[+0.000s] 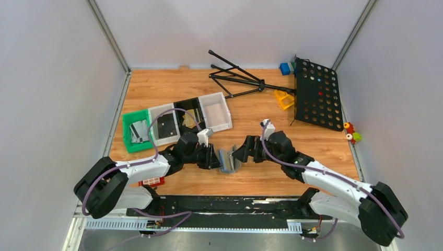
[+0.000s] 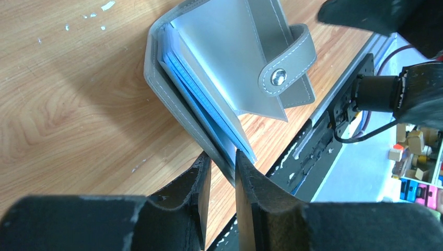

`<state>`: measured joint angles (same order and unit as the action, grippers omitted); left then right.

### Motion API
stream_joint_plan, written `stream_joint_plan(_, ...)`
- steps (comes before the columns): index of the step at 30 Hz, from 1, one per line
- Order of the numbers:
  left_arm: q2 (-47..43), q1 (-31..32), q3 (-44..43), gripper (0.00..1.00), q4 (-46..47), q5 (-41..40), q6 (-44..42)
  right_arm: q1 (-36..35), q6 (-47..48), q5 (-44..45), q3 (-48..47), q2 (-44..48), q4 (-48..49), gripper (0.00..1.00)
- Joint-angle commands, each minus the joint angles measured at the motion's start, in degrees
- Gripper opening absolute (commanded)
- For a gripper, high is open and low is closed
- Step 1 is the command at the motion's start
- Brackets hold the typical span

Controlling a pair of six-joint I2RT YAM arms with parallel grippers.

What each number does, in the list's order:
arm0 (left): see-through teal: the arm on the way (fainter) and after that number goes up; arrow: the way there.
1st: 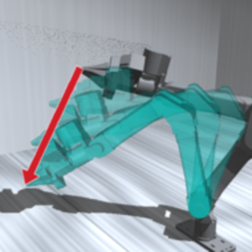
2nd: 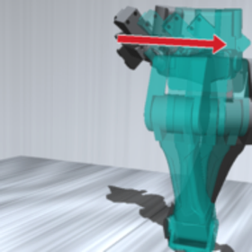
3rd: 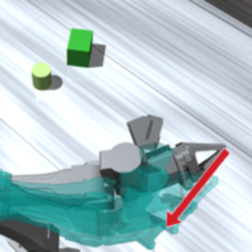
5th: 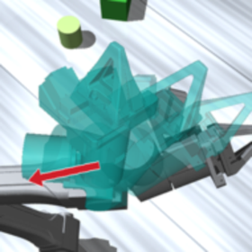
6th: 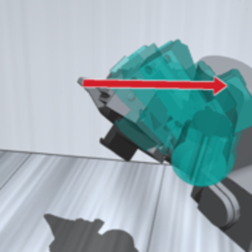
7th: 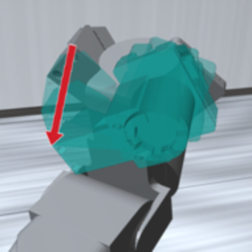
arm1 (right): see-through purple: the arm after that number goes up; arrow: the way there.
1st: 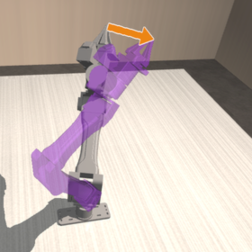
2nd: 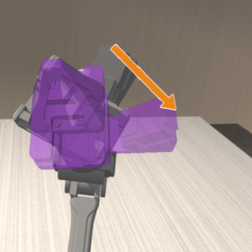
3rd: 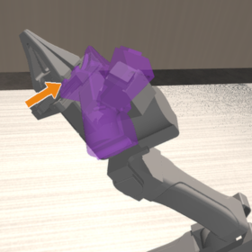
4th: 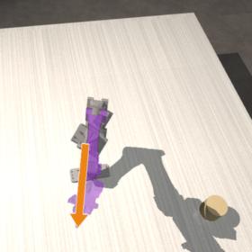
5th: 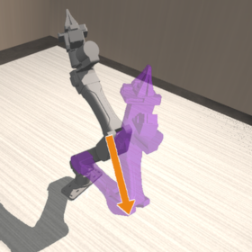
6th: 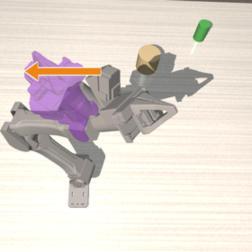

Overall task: Take the credit cards out of the card holder
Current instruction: Remove the credit card from the card holder.

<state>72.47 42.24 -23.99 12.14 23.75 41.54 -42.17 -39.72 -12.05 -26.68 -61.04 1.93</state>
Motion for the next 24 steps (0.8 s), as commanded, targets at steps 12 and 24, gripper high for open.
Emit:
stream_joint_plan(12, -1.4, -0.1, -3.3, 0.30, -1.3, 1.2, -3.1, 0.3, 7.5, -2.9, 1.6, 2.6, 1.1, 0.86)
stream_joint_plan(24, -2.1, -0.1, -3.6, 0.30, -0.9, 1.3, -2.6, -2.4, 7.4, -4.3, -3.1, -5.5, 1.3, 0.80)
